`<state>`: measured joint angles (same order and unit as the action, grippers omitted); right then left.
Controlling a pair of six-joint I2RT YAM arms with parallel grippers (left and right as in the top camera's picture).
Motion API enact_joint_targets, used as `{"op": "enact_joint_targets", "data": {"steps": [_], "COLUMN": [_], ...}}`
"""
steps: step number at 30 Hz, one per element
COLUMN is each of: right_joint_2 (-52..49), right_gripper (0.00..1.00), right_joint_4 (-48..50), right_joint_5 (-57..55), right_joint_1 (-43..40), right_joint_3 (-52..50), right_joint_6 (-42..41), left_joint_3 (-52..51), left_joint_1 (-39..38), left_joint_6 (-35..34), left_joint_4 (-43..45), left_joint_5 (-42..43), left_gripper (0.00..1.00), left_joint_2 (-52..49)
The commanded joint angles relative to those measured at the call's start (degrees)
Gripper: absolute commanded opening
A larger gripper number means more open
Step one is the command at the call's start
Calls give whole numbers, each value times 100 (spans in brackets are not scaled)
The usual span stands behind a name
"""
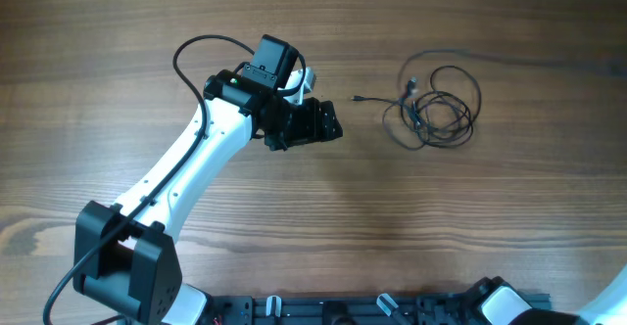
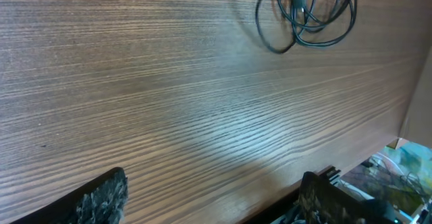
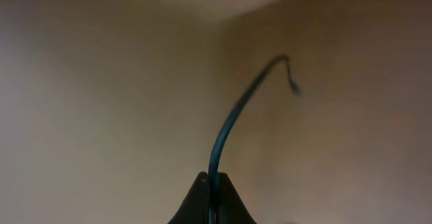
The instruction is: Untangle cables
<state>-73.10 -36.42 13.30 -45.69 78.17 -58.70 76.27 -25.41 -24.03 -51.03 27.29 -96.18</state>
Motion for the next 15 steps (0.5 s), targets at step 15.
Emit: {"op": "enact_joint_targets", "data": {"steps": [15], "right_joint_2": [-931], "right_gripper": [4], "right_joint_4": [-1661], "right_joint_5": [-831], "right_joint_1": [227], "right_joint_3": [9], "right_joint_6": [3471], "left_joint_3": [57], "left_joint_1": [0], "left_joint_6": [138], "left_joint_4": [-26], "left_joint_5": [-37], "left_gripper": [83], "left_joint_2": [4]}}
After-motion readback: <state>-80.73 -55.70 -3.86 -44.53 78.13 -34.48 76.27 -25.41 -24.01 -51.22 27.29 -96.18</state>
